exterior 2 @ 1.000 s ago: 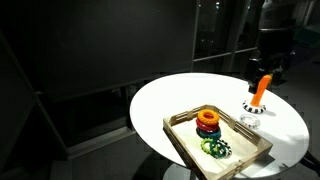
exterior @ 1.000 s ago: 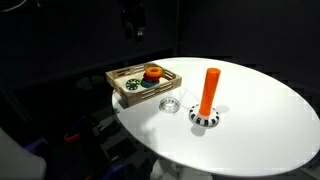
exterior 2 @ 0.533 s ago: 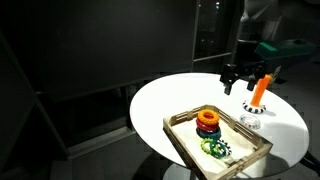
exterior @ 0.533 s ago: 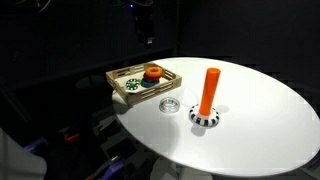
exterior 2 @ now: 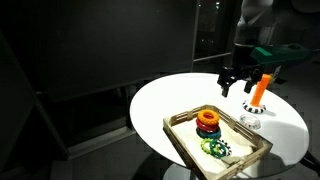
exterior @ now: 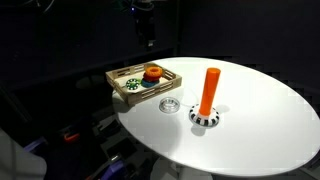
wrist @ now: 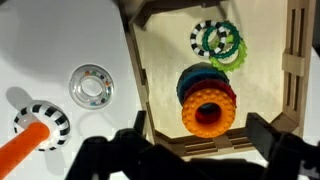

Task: Put the orange ring on the clear ring

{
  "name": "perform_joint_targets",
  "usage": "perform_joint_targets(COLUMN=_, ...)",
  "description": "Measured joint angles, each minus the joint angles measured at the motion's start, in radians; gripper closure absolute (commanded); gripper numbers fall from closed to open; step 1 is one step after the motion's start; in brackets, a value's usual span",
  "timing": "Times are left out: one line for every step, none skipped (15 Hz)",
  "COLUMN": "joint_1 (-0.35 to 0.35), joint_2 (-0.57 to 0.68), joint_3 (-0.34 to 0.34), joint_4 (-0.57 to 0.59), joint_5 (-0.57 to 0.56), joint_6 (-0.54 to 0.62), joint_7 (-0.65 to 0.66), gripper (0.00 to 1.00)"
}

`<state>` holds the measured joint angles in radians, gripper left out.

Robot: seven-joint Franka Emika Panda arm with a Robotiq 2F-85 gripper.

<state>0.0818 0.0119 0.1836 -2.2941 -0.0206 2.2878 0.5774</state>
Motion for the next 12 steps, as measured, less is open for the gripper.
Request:
perform_joint_targets(joint_1=0.003, joint_2=0.003, joint_3=-0.005, joint_4=0.000, joint_5=0.000, joint_6=0.013, joint_7=0.000, gripper=0.00)
perform_joint_targets(joint_1=0.003, joint_2=0.006, joint_3=-0.010, joint_4=0.000, joint_5=0.000, joint_6=0.031, joint_7=0.000, gripper=0.00)
perform_joint_targets(joint_1=0.003, joint_2=0.012, joint_3=-0.015, joint_4=0.000, joint_5=0.000, joint_6=0.052, joint_7=0.000, gripper=0.00)
perform_joint_targets(joint_1=0.003, joint_2=0.020, joint_3=-0.020, joint_4=0.000, joint_5=0.000, joint_6=0.076, joint_7=-0.001, gripper=0.00)
perform_joint_targets(joint_1=0.003, joint_2=0.030, joint_3=-0.026, joint_4=0.000, joint_5=0.000, joint_6=0.101, joint_7=-0.003, gripper=0.00)
perform_joint_targets(joint_1=0.003, joint_2=0.042, joint_3=-0.031, joint_4=0.000, joint_5=0.000, joint_6=0.122, joint_7=-0.005, gripper=0.00)
perform_joint_targets(joint_1=0.003, joint_2=0.057, joint_3=-0.035, joint_4=0.000, joint_5=0.000, joint_6=0.139, joint_7=-0.009, gripper=0.00)
perform_joint_targets(joint_1=0.004, joint_2=0.073, joint_3=-0.038, joint_4=0.001, joint_5=0.000, joint_6=0.155, joint_7=-0.011, gripper=0.00)
perform_joint_targets(joint_1=0.005, joint_2=0.092, joint_3=-0.041, joint_4=0.002, joint_5=0.002, joint_6=0.171, joint_7=-0.014, gripper=0.00)
perform_joint_targets(joint_1=0.006, joint_2=0.112, joint_3=-0.043, joint_4=0.004, joint_5=0.007, joint_6=0.185, joint_7=-0.019, gripper=0.00)
perform_joint_targets(joint_1=0.008, joint_2=0.133, joint_3=-0.046, joint_4=0.006, joint_5=0.012, joint_6=0.201, joint_7=-0.028, gripper=0.00)
perform_joint_targets(joint_1=0.009, joint_2=0.154, joint_3=-0.049, joint_4=0.011, joint_5=0.016, joint_6=0.210, joint_7=-0.033, gripper=0.00)
